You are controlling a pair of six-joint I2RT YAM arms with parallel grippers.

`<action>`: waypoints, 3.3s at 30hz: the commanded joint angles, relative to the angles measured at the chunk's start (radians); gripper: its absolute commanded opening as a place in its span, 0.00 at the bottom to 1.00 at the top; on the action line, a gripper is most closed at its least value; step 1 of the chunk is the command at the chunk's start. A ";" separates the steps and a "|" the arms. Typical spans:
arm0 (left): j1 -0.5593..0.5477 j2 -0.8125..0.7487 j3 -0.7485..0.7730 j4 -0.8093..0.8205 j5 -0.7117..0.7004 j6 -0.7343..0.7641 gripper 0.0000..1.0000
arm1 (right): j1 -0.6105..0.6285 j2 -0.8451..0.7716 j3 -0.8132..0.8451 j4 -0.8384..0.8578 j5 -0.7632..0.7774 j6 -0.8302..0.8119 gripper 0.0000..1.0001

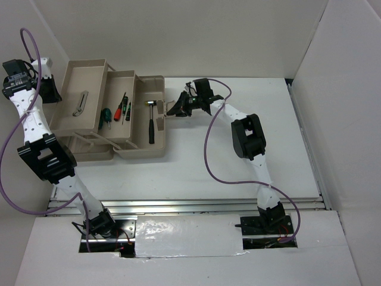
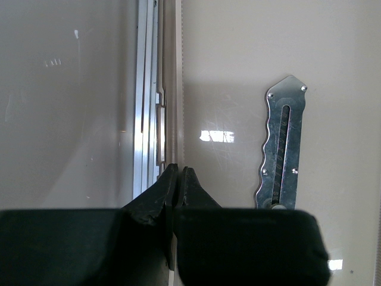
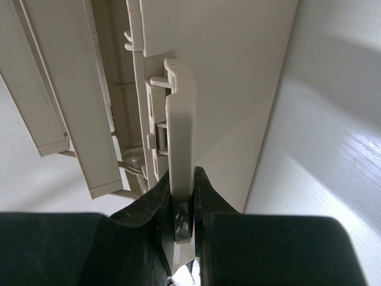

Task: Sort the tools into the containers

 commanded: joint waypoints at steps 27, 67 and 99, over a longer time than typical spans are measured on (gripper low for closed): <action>-0.363 -0.215 -0.005 -0.003 -0.007 0.098 0.00 | 0.043 0.016 0.024 0.040 0.000 0.006 0.00; -1.150 -0.315 -0.661 0.638 -1.010 0.595 0.00 | -0.044 -0.109 -0.176 0.296 -0.138 0.232 0.50; -1.058 -0.330 -0.746 0.723 -0.951 0.588 0.00 | -0.043 -0.345 -0.050 -0.060 0.157 -0.011 0.68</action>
